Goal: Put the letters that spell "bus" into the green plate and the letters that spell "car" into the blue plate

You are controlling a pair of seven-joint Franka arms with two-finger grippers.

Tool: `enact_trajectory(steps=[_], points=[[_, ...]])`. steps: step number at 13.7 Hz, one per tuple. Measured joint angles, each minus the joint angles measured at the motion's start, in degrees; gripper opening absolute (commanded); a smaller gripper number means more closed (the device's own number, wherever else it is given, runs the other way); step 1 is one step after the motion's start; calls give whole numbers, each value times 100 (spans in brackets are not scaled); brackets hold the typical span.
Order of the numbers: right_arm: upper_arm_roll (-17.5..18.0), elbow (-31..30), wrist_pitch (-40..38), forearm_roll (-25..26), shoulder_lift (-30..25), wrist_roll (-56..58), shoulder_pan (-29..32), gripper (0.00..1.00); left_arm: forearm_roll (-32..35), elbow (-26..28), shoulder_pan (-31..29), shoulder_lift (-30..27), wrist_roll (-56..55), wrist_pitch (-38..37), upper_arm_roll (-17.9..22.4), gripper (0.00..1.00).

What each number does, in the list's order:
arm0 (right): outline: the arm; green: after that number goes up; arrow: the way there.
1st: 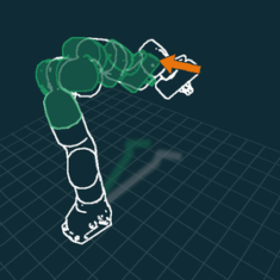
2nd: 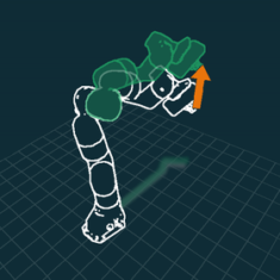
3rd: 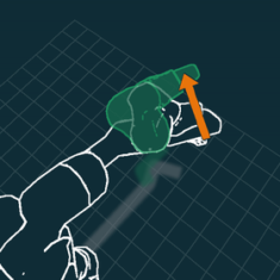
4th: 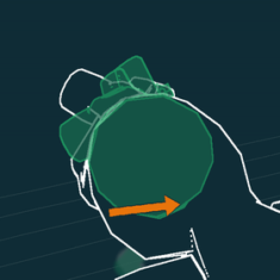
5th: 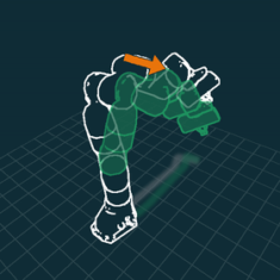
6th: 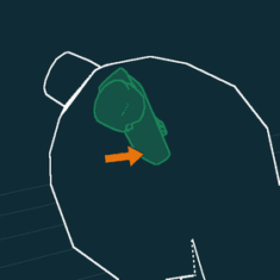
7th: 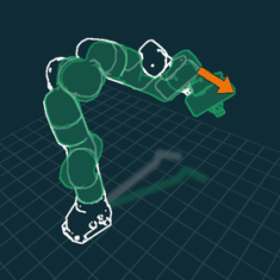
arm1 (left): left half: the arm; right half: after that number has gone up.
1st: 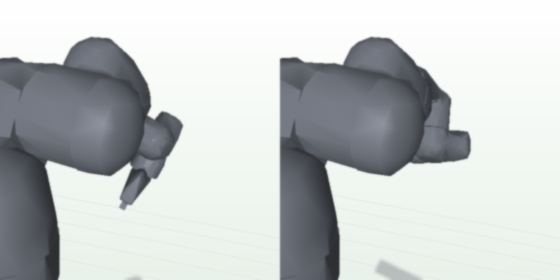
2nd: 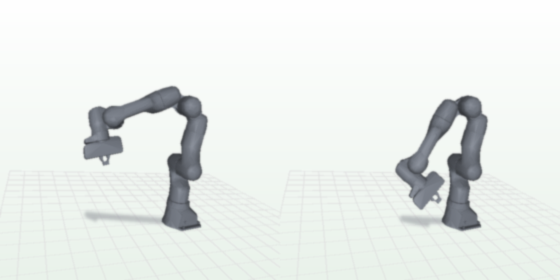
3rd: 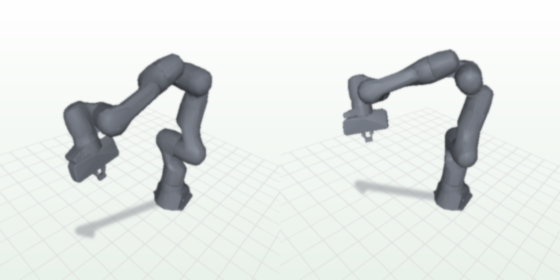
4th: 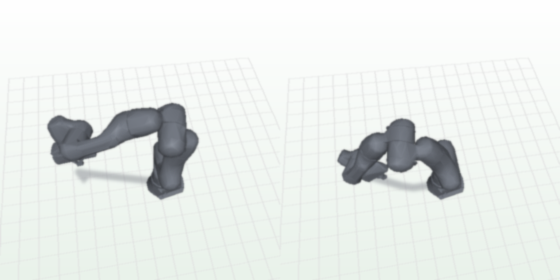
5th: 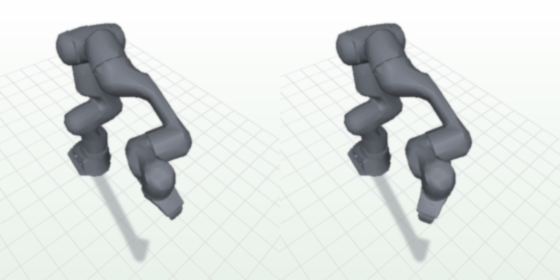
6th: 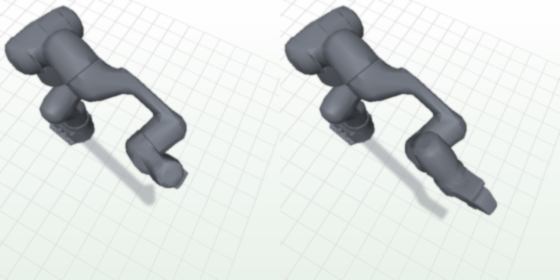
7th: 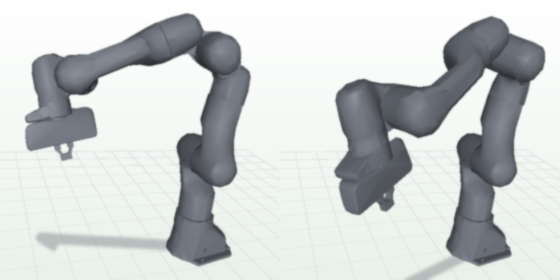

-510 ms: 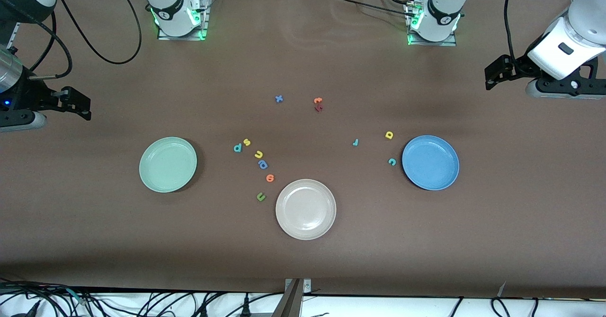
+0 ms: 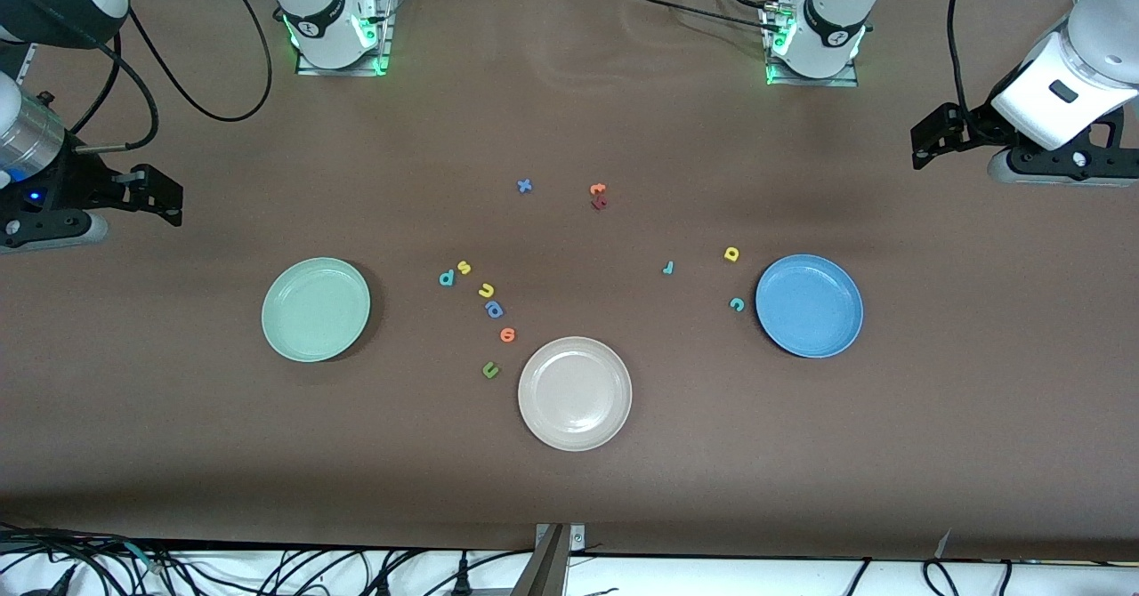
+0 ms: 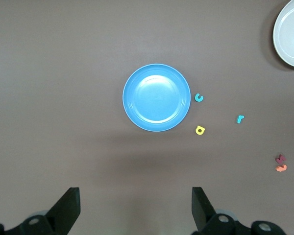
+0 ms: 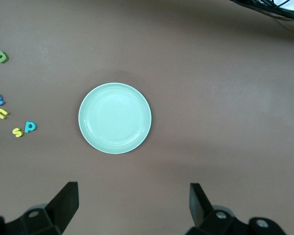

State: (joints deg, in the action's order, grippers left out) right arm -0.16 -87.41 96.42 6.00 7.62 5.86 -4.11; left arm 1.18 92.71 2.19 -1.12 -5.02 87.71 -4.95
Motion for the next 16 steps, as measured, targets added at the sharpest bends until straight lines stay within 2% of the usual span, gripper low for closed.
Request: enact_trajectory(steps=[16], points=[[-12,29,-13,11,23,1,5,100,-31,0,45,89,-144,4,-115,100]])
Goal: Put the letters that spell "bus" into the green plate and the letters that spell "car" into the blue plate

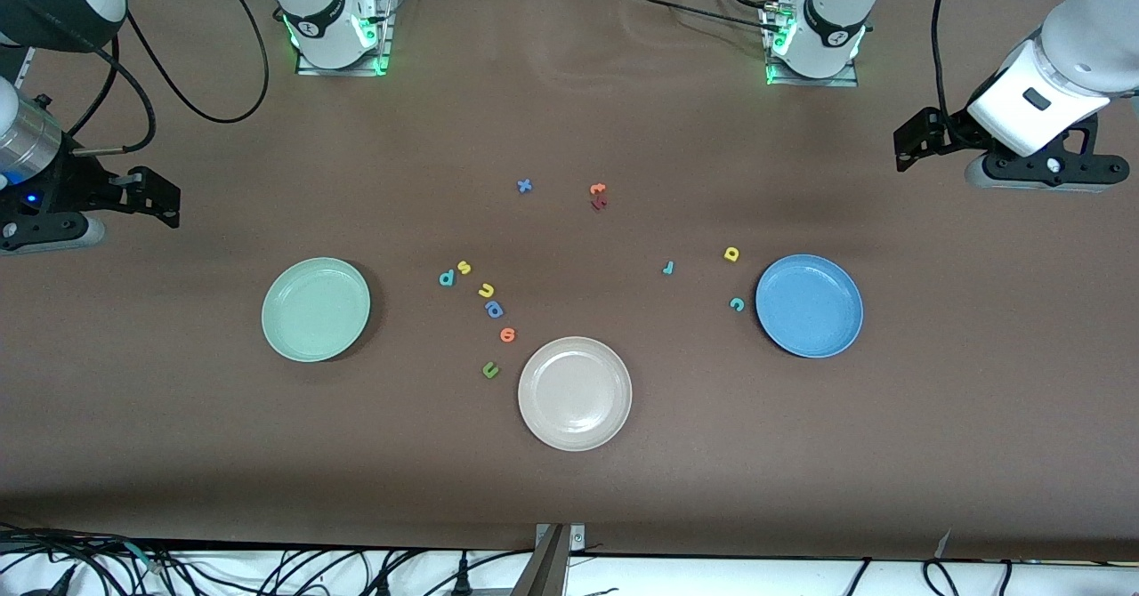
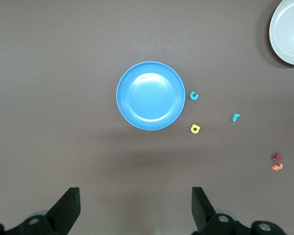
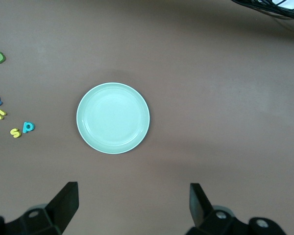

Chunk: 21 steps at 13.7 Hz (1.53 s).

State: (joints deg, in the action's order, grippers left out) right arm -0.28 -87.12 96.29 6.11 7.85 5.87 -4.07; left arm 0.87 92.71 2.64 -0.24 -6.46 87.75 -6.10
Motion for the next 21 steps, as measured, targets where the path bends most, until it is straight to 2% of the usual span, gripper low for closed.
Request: enact_trajectory(steps=[12,21], points=[[-2,2,-3,1,0,0,4,100,-3,-255,-52,-43,-9,-171,30,100],[-6,3,-5,2,2,16,7,100,-3,-255,-55,361,-9,-175,39,100]])
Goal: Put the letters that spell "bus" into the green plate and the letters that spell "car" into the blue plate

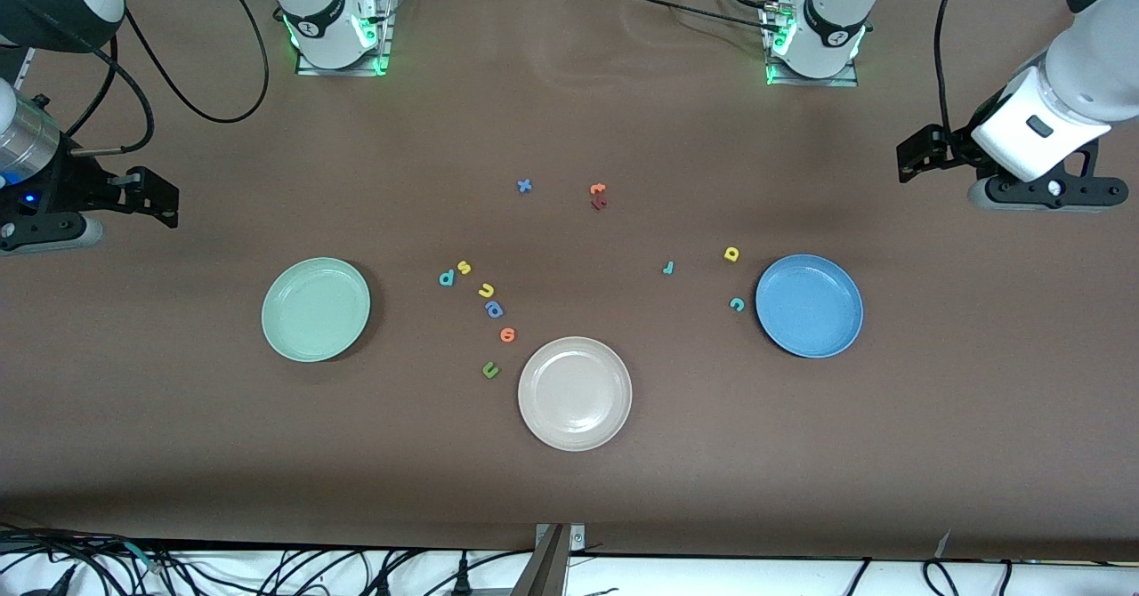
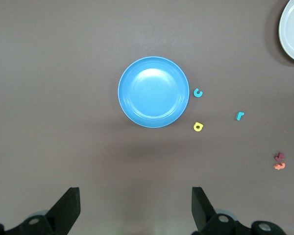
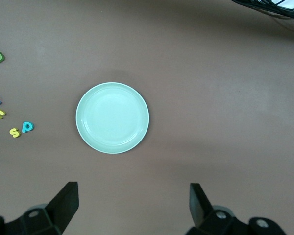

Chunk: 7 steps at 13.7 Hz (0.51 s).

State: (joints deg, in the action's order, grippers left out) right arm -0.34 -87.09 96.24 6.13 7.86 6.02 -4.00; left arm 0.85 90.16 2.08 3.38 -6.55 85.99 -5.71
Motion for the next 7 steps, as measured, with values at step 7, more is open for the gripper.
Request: enact_trajectory(steps=[7], points=[[-1,0,0,1,2,8,1,100,0,-5,-31,50,0,3,1,100]])
